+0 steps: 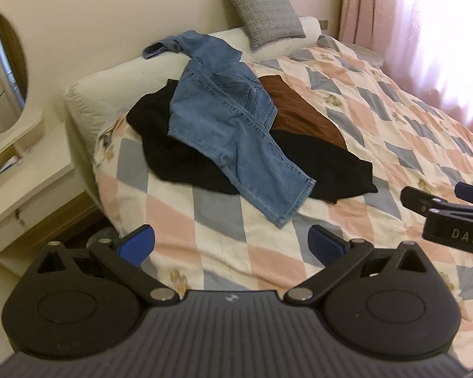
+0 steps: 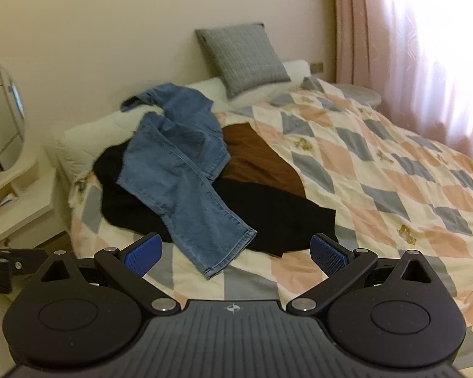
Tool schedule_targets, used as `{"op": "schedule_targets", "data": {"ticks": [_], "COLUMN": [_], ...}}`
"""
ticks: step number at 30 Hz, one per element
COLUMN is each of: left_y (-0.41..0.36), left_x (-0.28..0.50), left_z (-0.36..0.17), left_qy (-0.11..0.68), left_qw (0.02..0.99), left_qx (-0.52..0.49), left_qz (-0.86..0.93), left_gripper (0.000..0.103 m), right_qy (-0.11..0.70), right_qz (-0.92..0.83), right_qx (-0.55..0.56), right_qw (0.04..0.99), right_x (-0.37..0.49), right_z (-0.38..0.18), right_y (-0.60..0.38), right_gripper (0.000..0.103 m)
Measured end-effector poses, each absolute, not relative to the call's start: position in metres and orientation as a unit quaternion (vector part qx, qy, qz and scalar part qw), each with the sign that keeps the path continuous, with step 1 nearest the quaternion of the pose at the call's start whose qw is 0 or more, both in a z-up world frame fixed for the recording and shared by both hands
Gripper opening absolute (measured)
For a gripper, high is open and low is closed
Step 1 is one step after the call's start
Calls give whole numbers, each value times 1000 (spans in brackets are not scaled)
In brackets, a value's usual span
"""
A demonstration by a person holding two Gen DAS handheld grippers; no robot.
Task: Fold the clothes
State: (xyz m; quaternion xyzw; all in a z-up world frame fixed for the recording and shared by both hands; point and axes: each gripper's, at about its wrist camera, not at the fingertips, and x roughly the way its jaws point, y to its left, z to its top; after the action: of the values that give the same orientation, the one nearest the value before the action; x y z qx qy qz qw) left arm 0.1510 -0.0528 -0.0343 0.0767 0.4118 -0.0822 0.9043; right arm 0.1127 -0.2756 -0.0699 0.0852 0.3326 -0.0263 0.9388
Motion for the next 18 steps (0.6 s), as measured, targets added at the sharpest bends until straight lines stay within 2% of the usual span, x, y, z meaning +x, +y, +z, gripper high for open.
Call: {"op": "schedule_targets", "data": {"ticks": [5,9,12,15,17,18], "left_y": [-29,-8,12,34,45,49], "left_x": [218,276,319,361,390,403], "left_z": [-61,-84,-98,-109,-117,-120], "left_qy": [421,430,439,447,450,451], "left_qw": [899,895,892,889,888,887], "left_qx": [72,77,70,49,41,39], "left_qz": [-100,-94,-84,-83,-88,-90], "left_gripper": [102,102,101,101,98,97], "right_qy": [358,366,380,397,406,407], "right_qz": [-31,-24,-12,-2,2,6], "right_qx": [91,102,105,95,90,91], "right_qw": [929,925,919,913,910,909], "right_x": [173,222,261,302,330,344], "right_z": [-99,-124,-142,-159,-169,-174], "right_y": [-266,-255,-243,-232,-227,-226], "right_gripper": [102,97,88,75,60,57]}}
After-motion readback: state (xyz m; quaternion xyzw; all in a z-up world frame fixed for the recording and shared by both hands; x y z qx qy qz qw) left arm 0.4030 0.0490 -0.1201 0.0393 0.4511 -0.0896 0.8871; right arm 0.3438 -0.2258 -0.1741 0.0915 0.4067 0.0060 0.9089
